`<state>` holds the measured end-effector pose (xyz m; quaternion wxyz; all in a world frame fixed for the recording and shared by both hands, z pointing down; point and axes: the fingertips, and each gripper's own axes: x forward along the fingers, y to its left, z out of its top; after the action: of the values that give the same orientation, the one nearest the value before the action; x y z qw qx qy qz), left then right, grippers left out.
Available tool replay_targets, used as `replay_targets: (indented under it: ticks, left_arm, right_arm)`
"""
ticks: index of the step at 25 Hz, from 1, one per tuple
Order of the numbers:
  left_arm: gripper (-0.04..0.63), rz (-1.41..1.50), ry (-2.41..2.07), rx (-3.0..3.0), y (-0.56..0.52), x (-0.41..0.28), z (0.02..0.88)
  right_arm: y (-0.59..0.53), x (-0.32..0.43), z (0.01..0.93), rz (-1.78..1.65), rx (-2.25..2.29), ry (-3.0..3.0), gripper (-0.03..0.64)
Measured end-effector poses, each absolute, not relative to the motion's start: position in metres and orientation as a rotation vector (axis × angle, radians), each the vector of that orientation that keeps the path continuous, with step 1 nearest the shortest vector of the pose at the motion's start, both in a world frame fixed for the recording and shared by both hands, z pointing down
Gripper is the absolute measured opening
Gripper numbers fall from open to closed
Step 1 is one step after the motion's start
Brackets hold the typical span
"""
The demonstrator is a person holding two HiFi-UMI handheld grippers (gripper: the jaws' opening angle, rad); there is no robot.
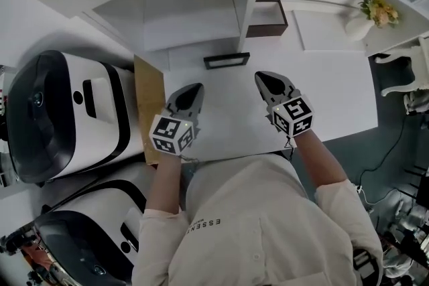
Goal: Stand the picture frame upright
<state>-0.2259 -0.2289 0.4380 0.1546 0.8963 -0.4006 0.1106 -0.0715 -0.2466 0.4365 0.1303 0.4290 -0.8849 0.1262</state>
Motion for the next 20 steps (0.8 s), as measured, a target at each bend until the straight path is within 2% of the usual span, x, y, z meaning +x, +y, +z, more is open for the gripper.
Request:
replay_targets:
  ticks: [20]
  left_arm:
    - [0.002, 0.261, -1.159, 2.818, -0.176, -0.216, 0.37]
  right_arm:
    - [-0.197, -0.079, 0.37, 0.125, 1.216, -2.72, 0.014]
